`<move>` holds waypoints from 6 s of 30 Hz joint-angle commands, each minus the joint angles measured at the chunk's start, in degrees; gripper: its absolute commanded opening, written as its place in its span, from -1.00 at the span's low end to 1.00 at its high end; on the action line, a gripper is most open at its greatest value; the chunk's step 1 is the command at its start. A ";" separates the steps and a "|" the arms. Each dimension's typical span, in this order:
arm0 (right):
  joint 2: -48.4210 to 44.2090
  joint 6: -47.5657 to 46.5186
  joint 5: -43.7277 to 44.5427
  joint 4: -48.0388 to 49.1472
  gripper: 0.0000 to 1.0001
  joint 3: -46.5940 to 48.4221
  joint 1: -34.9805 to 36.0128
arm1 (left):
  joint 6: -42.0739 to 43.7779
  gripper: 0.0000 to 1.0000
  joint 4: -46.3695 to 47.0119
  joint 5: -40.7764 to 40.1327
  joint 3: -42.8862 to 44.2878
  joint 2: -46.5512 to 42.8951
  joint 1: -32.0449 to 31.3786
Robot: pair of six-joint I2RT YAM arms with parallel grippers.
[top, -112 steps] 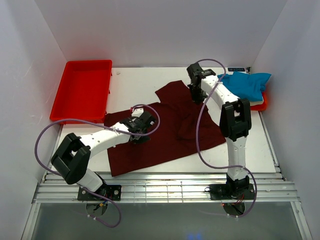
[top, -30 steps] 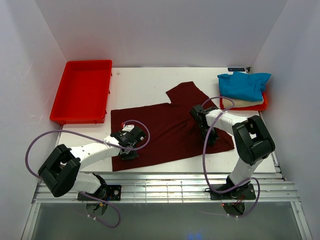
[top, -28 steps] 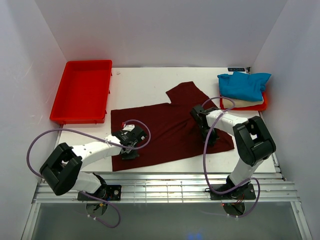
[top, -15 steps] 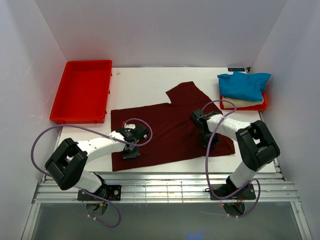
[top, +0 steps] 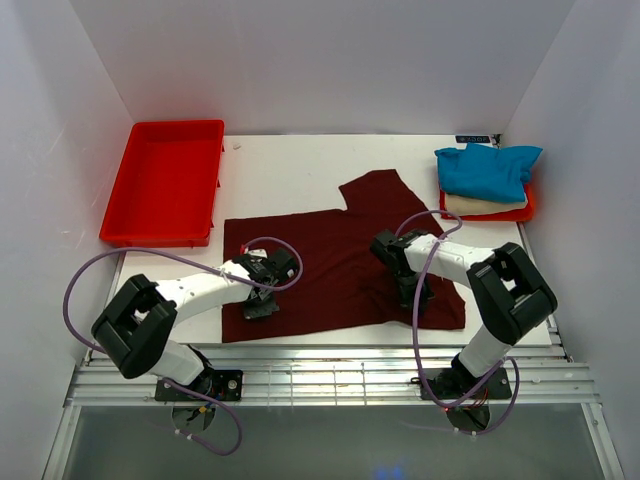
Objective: Fold and stack the t-shirts
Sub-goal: Fold the tshirt
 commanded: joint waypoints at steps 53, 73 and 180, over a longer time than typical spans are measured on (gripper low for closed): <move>43.82 -27.31 -25.80 18.38 0.10 75.19 -27.54 | 37.42 0.60 15.38 -11.90 48.03 35.53 31.06; 52.16 -26.16 -33.10 19.80 0.18 74.57 -28.34 | 35.84 0.57 18.80 1.80 37.49 31.14 35.37; 46.63 -29.59 -35.92 15.75 -0.40 65.70 -21.83 | 31.53 -0.01 19.59 0.39 33.62 30.53 38.54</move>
